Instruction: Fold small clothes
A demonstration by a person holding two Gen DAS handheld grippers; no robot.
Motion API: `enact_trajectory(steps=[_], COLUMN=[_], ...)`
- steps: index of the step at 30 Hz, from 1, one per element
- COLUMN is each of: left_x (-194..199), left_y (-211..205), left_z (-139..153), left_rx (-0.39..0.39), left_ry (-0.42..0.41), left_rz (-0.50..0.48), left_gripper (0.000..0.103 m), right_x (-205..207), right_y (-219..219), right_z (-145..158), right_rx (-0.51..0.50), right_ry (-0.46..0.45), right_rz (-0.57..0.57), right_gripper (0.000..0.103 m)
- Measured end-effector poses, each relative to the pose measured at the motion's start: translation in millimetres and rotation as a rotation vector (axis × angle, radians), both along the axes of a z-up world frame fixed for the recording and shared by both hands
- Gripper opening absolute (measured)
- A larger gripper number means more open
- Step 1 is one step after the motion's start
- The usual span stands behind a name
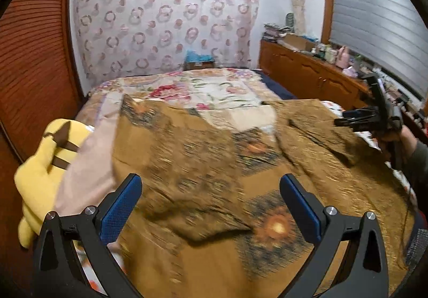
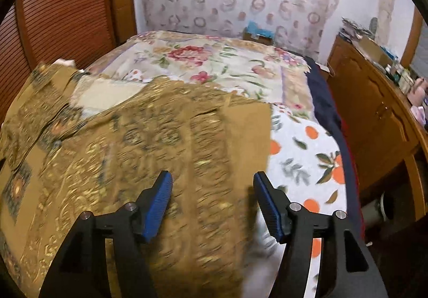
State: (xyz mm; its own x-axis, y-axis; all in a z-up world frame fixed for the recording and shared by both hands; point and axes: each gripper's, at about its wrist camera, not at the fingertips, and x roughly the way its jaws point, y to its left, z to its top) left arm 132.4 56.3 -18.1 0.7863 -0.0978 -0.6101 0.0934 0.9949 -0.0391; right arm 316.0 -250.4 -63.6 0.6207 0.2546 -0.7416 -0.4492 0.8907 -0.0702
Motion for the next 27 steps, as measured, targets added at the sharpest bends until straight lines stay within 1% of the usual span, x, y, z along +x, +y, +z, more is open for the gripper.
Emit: enact_trajectory(steps=[4,9,10,14,16,17,18,19,20,22,24,27], left_x=[27,57,63,82,90,93,97,99,103,109,115,121], left_y=[25,44,49,66,73,76,79,82,85,89,92,95], left_z=[-1,-6,-8,-15,-17,-18,-20,-20,-23,-26,-29,-32], left_rx=[-0.010,0.021,0.021,0.005,-0.004,-0.008,-0.012,-0.016,-0.020,-0.031,-0.045,-0.064], left_ry=[0.032,0.067,0.076,0.110,0.124,0.130,0.136,0.140,0.152,0.166,0.180,0.190], left_rz=[0.029,0.062,0.067,0.082,0.088,0.088,0.086,0.084,0.081,0.084,0.080,0.079], left_gripper=[0.103,0.103,0.099,0.092,0.084,0.082,0.078,0.072,0.069,0.057,0.051,0.050], right_x=[25,55,59,70,73,75,76,78,76,78,82,86], right_y=[-5,-6,-6,-1,1,3,4,2,2,-1,-3,-2], right_z=[-2,-15,-17,-21,-21,-22,-22,-23,-22,-20,-21,-21], right_rx=[-0.007,-0.003,-0.001,0.023,0.023,0.021,0.021,0.024,0.027,0.025,0.034,0.031], right_ry=[0.006,0.030,0.035,0.054,0.053,0.051,0.051,0.053,0.055,0.055,0.059,0.063], right_rz=[-0.010,-0.021,-0.021,-0.020,-0.013,-0.009,-0.007,-0.006,-0.004,-0.003,-0.006,-0.002], right_gripper=[0.065,0.065,0.065,0.065,0.065,0.065,0.065,0.065,0.065,0.065,0.065,0.065])
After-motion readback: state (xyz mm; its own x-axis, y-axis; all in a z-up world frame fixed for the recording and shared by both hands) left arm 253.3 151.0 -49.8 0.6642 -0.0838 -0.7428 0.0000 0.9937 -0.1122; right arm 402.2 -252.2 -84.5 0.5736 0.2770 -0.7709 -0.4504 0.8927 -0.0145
